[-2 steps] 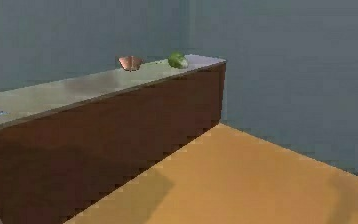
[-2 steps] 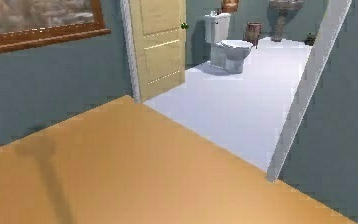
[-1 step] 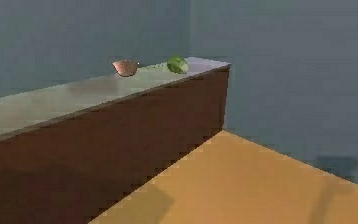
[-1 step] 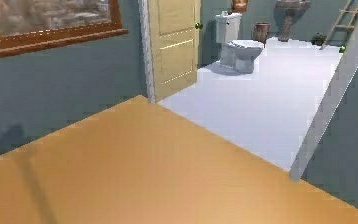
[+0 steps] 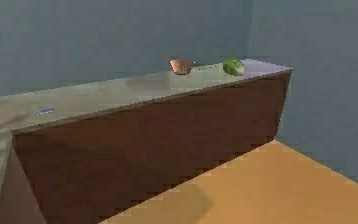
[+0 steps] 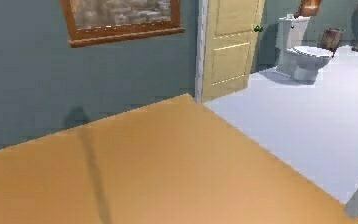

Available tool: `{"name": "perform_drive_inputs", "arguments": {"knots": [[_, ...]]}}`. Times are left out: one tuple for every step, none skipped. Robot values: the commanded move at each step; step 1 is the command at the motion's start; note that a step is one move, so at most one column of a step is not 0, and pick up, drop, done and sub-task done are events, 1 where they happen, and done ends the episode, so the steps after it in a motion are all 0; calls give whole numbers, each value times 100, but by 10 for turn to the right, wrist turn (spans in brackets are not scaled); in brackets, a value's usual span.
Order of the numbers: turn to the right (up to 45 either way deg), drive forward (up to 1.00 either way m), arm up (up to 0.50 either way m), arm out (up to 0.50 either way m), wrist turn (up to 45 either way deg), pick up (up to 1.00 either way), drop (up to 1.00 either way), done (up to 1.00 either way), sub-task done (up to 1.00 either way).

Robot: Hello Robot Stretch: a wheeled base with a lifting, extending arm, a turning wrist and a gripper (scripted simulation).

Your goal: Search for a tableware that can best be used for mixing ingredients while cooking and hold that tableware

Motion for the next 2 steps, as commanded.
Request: {"name": "perform_drive_inputs", "arguments": {"knots": [[0,80,0,0,0,0,0,0,0],[-450,0,0,0,0,0,0,0,0]]}}
